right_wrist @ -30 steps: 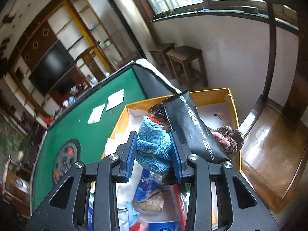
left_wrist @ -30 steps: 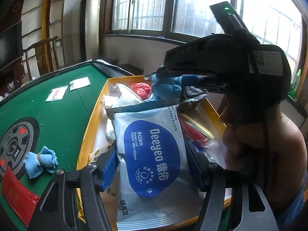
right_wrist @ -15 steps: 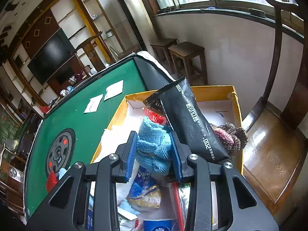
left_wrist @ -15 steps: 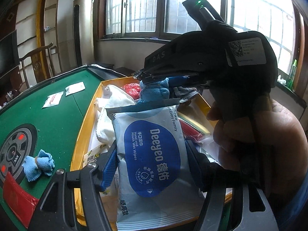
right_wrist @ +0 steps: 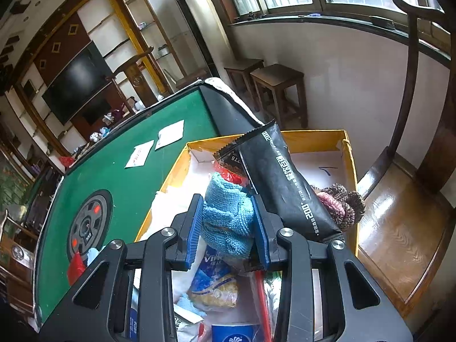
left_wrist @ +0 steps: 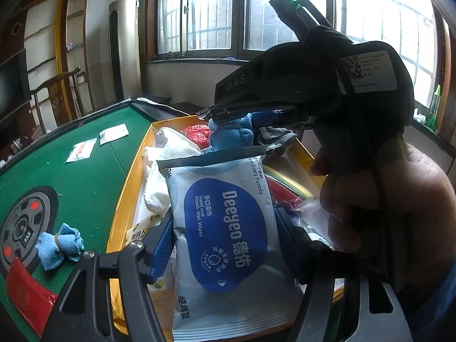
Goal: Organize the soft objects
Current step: 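Lower the Deeyeo pack with the left tool while the right tool lowers the blue cloth into the tray, then open both tools to release the Deeyeo pack and blue cloth in the tray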
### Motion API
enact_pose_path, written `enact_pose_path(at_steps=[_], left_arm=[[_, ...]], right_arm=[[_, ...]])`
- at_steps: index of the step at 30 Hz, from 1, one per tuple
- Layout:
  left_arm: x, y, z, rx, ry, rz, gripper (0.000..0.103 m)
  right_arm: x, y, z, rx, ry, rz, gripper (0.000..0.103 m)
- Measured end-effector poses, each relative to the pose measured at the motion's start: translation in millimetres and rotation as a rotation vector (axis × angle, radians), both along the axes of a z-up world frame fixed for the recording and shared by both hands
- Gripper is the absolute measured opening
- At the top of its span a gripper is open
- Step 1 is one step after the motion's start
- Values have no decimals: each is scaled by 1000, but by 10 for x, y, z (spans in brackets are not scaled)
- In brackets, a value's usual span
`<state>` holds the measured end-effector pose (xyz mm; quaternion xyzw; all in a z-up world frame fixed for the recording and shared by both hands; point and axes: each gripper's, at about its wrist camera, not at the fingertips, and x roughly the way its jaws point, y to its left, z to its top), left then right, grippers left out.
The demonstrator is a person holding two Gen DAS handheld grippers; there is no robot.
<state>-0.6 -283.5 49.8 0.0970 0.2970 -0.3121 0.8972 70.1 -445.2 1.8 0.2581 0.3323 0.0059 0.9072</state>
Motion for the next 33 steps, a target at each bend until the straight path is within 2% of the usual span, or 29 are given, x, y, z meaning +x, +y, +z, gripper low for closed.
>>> enact_pose_path(at_steps=[11,24,30,33], left_arm=[[-99,-53,-13,41,-62,-2,68],[-158,-61,6,38,-70,-6,68],[-133,-37,22,14,-57,-5,68],[-128,-22,28,6,-62,0,69]], right_arm=[[16,34,-25,-30,11,23,33],[17,50,-21,-28,6,22,34],[-36,15,7,-8,-16,13,40],[-65,3,22,-5,-26,2,49]])
